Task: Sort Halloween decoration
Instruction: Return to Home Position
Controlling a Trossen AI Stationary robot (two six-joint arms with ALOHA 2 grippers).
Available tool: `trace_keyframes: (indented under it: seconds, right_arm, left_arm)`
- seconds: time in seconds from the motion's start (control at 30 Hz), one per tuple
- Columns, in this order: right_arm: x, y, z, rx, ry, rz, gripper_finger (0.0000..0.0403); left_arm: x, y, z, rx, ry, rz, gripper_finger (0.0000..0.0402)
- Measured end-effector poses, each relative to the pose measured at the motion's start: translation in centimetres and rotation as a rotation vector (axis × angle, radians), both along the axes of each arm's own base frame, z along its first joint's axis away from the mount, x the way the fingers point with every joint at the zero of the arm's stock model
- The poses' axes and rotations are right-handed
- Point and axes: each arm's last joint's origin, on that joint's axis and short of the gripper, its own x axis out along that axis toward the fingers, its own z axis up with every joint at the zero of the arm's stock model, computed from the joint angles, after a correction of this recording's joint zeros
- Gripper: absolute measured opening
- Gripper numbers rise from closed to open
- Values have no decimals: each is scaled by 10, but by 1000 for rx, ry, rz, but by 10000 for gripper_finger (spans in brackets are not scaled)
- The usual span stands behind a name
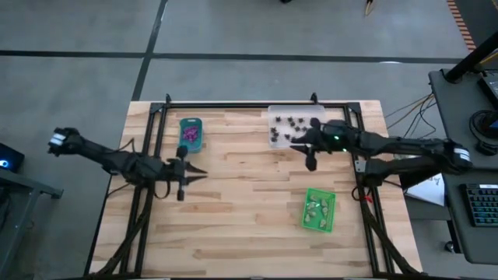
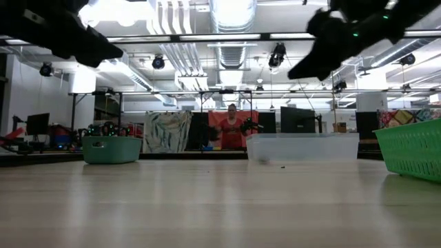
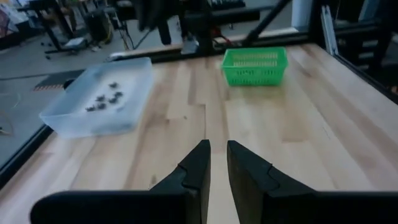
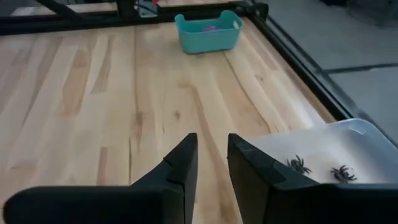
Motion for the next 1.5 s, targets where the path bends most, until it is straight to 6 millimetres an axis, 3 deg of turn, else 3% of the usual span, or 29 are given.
trace_keyframes:
  seconds: [0.2,0.47,0.77,0.9,1.17,1.5]
  right_arm:
    - [-36,11,-20,2,-47,-6,68]
    - [-66,21,-34,-39,-135,28,64]
    - [-93,30,-56,-93,-264,46,63]
    - [-99,33,-70,-133,-293,95,63]
    - [-103,35,-72,-230,-362,125,63]
    - [-102,35,-73,-69,-375,64,61]
  left_arm:
    - [-15,17,0,-41,-100,-26,37]
    - [-37,22,-6,-58,-195,-36,37]
    - [-50,24,-31,-128,-340,-53,37]
    - [-47,24,-41,-126,-348,-46,37]
    - [-45,34,-46,-348,-353,380,37]
    - [-42,34,-49,-337,-309,408,37]
